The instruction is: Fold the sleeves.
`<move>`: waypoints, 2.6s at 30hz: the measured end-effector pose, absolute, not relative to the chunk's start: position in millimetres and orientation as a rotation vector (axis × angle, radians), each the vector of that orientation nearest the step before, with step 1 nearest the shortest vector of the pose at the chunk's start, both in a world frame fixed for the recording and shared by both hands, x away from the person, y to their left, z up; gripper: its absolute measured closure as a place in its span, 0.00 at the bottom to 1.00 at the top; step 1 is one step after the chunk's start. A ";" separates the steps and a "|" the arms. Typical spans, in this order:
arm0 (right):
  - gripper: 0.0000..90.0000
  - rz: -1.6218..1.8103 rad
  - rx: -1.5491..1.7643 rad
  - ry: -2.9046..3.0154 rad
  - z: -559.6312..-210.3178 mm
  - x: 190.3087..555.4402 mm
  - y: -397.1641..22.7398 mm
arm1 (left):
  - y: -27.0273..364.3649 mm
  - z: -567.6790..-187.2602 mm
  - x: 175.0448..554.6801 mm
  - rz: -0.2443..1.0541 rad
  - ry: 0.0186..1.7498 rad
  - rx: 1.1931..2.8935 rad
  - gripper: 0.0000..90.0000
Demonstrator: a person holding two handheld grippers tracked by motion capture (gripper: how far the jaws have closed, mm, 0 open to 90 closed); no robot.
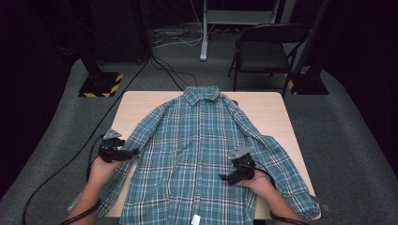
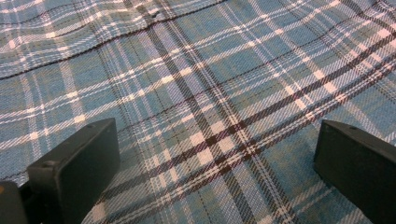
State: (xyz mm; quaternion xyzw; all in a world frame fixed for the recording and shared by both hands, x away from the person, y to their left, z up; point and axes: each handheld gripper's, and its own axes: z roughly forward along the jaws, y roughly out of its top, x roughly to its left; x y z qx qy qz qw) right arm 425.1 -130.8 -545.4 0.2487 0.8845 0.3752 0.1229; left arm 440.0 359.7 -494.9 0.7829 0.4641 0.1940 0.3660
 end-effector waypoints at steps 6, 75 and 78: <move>0.00 1.095 0.726 2.580 -545.4 425.1 -130.8 | 374.0 -495.8 432.0 0.512 1.227 2.003 0.23; 0.00 1.093 0.734 2.576 -545.4 424.5 -130.8 | 425.8 -527.8 391.7 0.490 1.318 2.040 0.55; 0.00 1.093 0.734 2.576 -545.4 424.5 -130.8 | 426.3 -529.1 391.8 0.486 1.320 2.043 0.55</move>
